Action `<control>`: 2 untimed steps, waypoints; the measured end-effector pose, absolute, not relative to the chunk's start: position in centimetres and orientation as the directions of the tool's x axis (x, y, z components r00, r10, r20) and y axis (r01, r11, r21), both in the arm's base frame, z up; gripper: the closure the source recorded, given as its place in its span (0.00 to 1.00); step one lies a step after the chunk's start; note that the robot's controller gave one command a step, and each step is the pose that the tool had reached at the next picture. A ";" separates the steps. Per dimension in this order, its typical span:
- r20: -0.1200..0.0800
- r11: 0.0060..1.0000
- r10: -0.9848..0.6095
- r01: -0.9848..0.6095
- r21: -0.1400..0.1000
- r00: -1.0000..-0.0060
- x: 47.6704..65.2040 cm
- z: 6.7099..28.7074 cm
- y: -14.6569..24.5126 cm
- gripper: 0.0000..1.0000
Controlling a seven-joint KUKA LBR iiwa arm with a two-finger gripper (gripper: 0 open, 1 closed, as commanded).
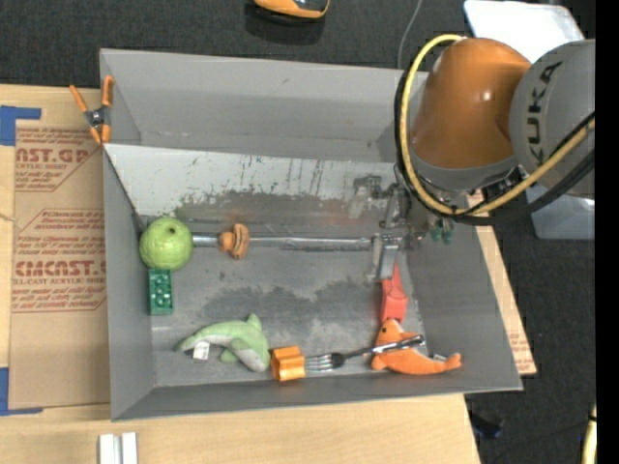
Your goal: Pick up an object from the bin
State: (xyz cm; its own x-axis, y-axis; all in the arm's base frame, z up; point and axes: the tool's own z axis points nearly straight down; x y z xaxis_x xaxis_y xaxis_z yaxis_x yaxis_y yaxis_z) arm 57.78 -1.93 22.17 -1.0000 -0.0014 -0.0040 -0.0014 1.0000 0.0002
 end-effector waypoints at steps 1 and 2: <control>-0.004 0.999 -0.042 -0.042 0.002 -0.999 55.4 14.5 8.8 0.00; -0.005 0.996 -0.085 -0.085 -0.001 -0.996 52.5 14.9 1.8 0.00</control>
Offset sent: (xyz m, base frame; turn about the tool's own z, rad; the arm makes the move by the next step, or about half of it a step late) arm -0.0951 -0.1038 -0.0617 -0.1321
